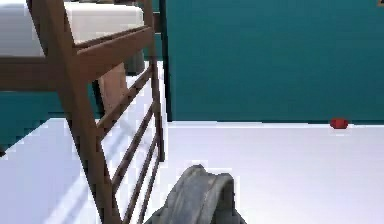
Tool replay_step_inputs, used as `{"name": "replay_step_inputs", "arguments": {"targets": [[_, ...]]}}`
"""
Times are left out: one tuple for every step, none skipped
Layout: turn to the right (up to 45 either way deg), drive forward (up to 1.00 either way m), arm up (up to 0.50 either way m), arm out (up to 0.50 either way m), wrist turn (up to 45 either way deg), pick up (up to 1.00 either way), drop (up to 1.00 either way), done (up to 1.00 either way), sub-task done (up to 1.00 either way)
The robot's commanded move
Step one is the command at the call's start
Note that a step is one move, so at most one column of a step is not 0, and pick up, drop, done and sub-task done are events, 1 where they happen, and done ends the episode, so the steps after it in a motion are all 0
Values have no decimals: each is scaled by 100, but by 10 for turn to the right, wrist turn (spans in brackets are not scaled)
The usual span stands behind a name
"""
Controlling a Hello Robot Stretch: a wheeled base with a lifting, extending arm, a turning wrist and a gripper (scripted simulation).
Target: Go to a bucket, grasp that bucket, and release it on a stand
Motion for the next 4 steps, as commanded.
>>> {"name": "replay_step_inputs", "arguments": {"targets": [[0,100,0,0,0,0,0,0,0],[-30,0,0,0,0,0,0,0,0],[0,95,0,0,0,0,0,0,0],[-450,0,0,0,0,0,0,0,0]]}}
